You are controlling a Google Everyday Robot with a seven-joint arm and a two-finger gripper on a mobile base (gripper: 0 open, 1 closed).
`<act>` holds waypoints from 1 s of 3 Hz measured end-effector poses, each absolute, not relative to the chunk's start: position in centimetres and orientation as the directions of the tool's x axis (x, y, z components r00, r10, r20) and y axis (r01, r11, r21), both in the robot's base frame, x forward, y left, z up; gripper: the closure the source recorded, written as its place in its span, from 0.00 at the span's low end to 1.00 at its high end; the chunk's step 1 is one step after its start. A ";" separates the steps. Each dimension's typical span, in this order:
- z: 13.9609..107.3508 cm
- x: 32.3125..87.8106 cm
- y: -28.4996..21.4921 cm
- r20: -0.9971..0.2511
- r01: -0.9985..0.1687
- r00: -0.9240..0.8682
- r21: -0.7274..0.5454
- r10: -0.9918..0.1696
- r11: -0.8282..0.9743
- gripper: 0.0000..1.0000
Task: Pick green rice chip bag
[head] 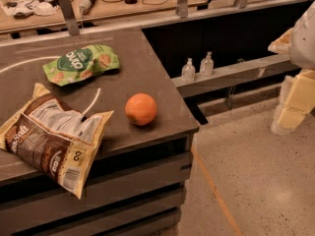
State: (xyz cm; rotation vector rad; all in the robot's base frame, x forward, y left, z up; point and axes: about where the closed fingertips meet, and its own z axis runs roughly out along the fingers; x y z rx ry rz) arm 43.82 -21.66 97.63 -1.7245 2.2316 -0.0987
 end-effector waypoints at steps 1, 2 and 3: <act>97.6 43.8 -21.7 -0.207 -0.931 -0.221 -0.246 -0.953 0.270 0.00; 98.6 45.7 -20.1 -0.224 -0.930 -0.183 -0.277 -0.957 0.243 0.00; 99.9 48.5 -17.3 -0.269 -0.933 -0.121 -0.299 -0.956 0.203 0.00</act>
Offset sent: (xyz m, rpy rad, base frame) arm 0.0464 0.0375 0.0196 0.0244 -0.0724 0.0818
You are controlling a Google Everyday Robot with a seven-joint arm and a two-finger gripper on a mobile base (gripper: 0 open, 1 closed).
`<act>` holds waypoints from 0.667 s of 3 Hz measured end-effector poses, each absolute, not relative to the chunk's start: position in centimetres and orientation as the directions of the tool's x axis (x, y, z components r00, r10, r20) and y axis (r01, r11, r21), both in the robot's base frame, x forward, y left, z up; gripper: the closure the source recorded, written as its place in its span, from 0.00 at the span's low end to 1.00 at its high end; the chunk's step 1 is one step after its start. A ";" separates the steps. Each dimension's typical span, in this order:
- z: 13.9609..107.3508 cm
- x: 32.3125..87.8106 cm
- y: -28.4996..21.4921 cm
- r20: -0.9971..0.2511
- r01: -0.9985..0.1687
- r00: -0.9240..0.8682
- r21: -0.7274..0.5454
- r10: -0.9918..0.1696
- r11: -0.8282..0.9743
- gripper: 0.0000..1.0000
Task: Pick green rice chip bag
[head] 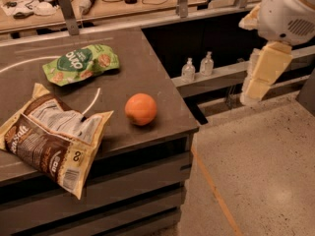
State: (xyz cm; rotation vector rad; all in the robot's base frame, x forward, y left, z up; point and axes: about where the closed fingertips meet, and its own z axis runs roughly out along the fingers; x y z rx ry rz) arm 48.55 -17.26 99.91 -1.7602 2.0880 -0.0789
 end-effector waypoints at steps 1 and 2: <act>101.7 51.1 -13.5 -0.326 -0.932 -0.061 -0.320 -0.943 0.171 0.00; 103.6 53.2 -8.9 -0.381 -0.929 0.000 -0.343 -0.925 0.141 0.00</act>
Offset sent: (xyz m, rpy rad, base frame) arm 0.0708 0.1374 0.0538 0.1806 -0.0915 0.1680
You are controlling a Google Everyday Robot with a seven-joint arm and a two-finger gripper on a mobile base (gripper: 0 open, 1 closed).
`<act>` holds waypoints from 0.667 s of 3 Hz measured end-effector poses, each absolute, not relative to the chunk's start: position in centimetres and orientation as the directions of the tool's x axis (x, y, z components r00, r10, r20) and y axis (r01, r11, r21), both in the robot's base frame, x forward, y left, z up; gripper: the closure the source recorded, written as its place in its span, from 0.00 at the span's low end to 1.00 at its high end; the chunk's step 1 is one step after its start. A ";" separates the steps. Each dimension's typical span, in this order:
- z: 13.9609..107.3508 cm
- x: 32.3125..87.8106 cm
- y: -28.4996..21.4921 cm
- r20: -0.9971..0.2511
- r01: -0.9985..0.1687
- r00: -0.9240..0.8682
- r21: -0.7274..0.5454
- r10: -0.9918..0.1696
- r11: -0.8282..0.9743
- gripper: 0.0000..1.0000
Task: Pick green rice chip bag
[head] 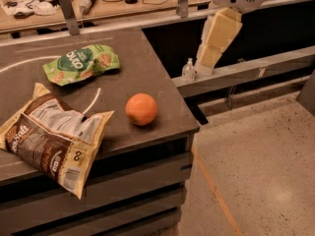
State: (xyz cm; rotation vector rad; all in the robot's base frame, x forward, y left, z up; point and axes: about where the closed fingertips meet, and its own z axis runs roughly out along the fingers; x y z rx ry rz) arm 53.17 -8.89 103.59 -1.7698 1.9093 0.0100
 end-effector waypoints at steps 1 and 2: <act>104.3 55.2 -3.1 -0.438 -0.925 0.036 -0.355 -0.898 0.136 0.00; 104.3 55.2 -3.1 -0.438 -0.925 0.036 -0.355 -0.898 0.136 0.00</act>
Offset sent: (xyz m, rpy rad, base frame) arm 0.0176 0.0473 0.0053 0.0508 -0.0186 0.0256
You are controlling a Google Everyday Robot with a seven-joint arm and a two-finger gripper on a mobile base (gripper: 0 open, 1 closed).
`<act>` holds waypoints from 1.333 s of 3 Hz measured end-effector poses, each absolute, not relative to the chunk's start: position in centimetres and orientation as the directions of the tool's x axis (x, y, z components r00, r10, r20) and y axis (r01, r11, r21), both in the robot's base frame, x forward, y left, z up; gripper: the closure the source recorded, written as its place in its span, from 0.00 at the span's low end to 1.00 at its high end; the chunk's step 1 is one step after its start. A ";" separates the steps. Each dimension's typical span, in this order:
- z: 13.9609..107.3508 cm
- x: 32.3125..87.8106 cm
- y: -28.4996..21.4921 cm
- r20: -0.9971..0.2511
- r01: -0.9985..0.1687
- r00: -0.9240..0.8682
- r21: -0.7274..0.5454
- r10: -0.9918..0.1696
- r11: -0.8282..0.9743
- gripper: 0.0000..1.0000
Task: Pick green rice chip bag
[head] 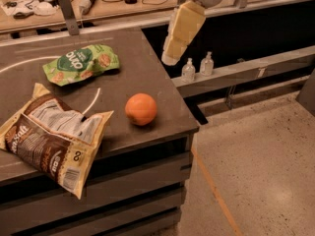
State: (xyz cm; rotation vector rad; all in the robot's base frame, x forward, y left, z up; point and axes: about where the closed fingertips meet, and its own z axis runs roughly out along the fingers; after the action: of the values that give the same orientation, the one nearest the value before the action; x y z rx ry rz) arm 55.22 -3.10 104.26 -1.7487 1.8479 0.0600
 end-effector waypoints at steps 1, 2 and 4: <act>103.9 55.6 -2.3 -0.447 -0.929 0.056 -0.351 -0.893 0.118 0.00; 102.6 58.2 0.6 -0.451 -0.931 0.121 -0.360 -0.884 0.056 0.00; 99.0 64.5 6.6 -0.411 -0.917 0.197 -0.397 -0.890 -0.019 0.00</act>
Offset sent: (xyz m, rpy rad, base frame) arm 0.0664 0.0770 -0.0356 0.0207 -0.0127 0.1861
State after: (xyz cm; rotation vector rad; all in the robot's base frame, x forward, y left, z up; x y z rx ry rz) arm 64.52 6.58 98.97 -1.8953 1.6822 0.0607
